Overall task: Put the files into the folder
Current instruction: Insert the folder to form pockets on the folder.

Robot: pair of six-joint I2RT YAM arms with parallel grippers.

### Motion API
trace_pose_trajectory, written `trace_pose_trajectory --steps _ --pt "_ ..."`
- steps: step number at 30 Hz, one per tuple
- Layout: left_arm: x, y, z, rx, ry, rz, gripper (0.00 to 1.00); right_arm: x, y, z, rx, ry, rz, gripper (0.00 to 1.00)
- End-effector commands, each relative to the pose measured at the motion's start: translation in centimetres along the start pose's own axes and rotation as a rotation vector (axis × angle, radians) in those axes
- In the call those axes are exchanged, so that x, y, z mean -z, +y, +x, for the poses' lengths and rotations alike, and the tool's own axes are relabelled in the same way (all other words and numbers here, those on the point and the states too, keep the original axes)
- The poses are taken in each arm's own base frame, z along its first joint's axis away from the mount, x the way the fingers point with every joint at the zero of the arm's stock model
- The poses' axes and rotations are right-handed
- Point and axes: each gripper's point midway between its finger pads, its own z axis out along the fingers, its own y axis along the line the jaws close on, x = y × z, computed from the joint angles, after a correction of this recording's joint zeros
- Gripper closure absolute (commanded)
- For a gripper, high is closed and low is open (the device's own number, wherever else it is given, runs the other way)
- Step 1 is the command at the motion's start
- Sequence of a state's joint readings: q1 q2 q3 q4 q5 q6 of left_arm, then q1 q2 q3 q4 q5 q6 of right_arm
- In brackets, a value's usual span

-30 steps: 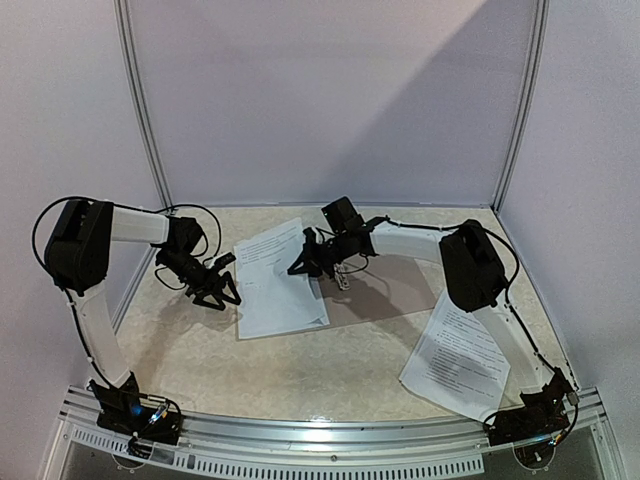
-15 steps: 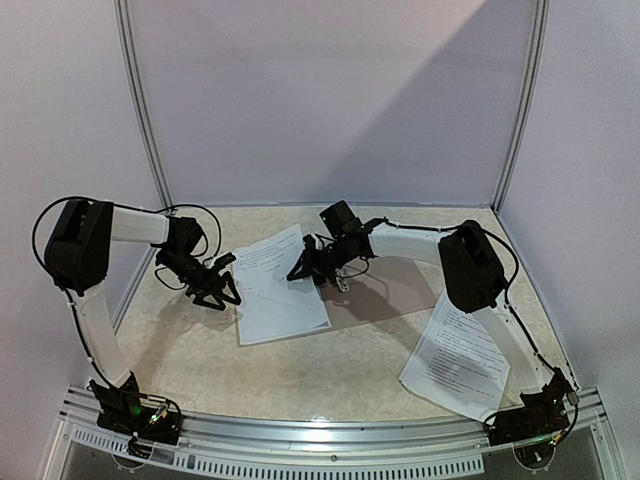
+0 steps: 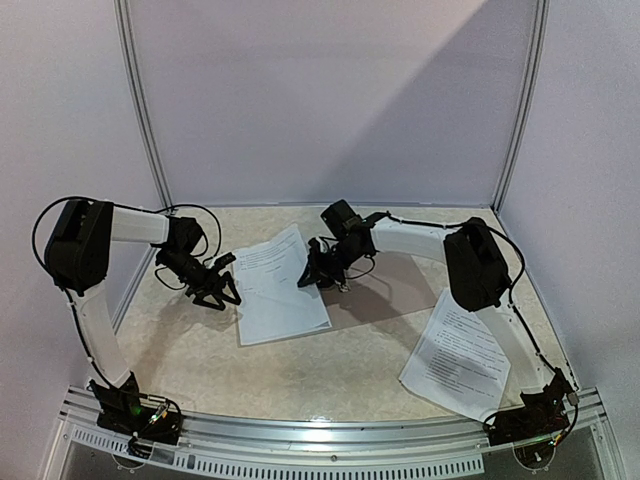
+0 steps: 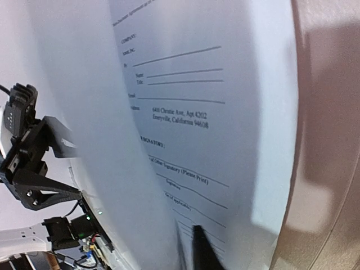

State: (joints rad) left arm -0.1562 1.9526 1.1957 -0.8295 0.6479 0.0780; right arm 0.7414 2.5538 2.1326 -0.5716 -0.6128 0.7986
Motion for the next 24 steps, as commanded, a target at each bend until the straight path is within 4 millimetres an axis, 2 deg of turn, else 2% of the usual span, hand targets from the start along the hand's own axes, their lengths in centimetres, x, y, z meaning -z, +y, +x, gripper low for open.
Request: trace_pose_trajectory --steps 1,4,11,19,24 --pt "-1.5 1.7 1.5 0.02 0.063 -0.053 0.26 1.5 1.6 0.8 0.033 0.012 0.001 0.95" --pt "-1.5 1.7 1.4 0.019 0.058 -0.054 0.26 1.4 1.7 1.2 0.028 0.033 -0.014 1.0" --pt "-1.4 1.7 1.3 0.017 0.055 -0.055 0.26 1.4 1.8 2.9 0.033 0.1 -0.017 1.0" --pt "-1.6 1.8 1.1 0.016 0.057 -0.057 0.25 0.9 2.3 3.5 0.054 0.128 -0.027 1.0" --pt "-1.5 2.2 -0.2 0.0 0.032 -0.077 0.23 0.8 2.4 3.9 0.064 0.149 -0.025 1.0"
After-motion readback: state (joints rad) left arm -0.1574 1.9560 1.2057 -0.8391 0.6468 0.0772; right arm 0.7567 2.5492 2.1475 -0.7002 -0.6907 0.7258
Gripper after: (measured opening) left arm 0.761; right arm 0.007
